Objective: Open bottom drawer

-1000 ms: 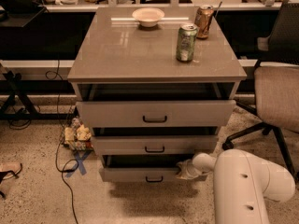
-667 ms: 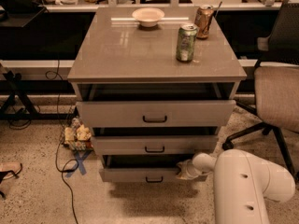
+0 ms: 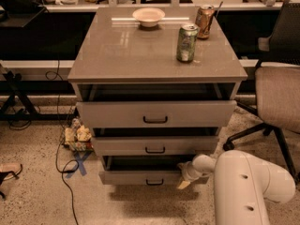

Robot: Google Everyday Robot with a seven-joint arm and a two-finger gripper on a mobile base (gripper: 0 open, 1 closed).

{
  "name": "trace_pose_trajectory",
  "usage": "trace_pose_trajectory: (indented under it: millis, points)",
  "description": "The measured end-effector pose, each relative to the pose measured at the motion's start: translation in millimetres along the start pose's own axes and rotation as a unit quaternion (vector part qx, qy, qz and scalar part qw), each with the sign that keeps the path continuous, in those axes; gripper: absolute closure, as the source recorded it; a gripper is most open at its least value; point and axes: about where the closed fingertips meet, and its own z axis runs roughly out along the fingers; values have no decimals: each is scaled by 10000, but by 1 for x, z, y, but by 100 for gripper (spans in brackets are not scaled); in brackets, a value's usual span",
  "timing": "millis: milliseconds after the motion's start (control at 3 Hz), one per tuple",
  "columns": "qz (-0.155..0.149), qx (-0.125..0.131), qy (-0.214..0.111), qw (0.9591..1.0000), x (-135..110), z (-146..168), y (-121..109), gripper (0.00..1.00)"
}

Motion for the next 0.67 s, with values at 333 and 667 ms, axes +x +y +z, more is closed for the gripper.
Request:
trace_pose_trajectory:
  millis: [333,667]
  points:
    - [0,-10,-2,10000,0,1,1,0]
    - [-8,-263,97,9996,-4,2,9,0]
